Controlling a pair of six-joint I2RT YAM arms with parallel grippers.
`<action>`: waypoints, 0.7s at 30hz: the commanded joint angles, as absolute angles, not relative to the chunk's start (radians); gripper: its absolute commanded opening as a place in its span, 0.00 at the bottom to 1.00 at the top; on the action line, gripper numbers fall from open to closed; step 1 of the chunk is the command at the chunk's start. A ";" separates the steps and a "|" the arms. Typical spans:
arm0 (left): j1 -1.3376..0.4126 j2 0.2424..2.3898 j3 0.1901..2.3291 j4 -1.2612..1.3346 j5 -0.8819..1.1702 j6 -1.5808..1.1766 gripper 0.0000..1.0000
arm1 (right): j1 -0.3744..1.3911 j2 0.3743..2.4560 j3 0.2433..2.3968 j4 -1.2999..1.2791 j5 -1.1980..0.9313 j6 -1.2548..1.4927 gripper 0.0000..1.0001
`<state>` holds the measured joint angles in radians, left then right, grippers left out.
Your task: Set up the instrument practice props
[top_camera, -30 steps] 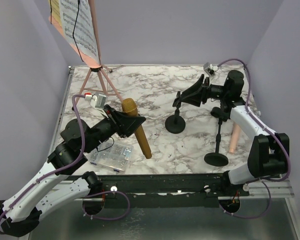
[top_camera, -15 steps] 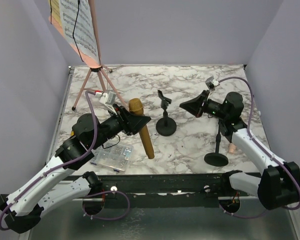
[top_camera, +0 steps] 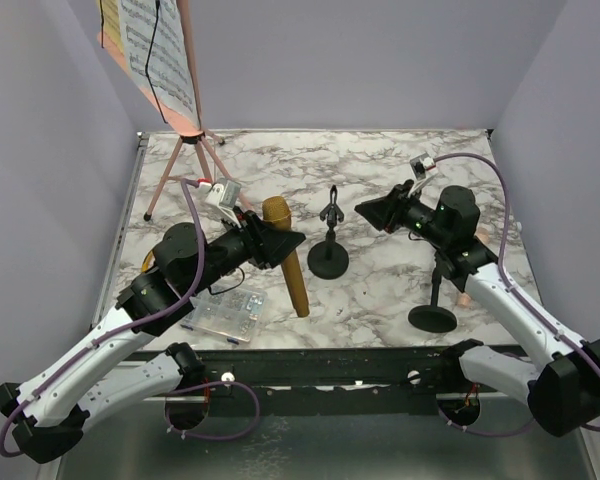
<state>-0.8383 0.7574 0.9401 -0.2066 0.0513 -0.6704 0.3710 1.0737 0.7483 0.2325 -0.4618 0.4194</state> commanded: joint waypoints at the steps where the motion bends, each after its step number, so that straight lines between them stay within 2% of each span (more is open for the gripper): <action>1: -0.839 0.741 0.967 -0.189 0.021 -0.652 0.00 | 0.371 1.059 0.789 0.075 -0.444 0.460 0.39; 2: -0.839 0.740 0.969 -0.190 0.019 -0.649 0.00 | 0.373 1.052 0.798 0.040 -0.435 0.479 0.45; 4: -0.839 0.742 0.971 -0.192 0.021 -0.642 0.00 | 0.382 1.030 0.818 -0.037 -0.379 0.529 0.63; 6: -0.839 0.741 0.964 -0.192 0.016 -0.640 0.00 | 0.397 1.002 0.831 -0.085 -0.337 0.560 0.92; 7: -0.839 0.741 0.959 -0.192 0.013 -0.640 0.00 | 0.403 0.992 0.839 -0.098 -0.327 0.571 1.00; 14: -0.839 0.756 0.963 -0.189 0.029 -0.639 0.00 | 0.592 1.036 0.960 -0.203 -0.078 0.583 1.00; 21: -0.839 0.749 0.964 -0.189 0.024 -0.632 0.00 | 0.815 1.204 1.107 -0.273 0.307 0.519 1.00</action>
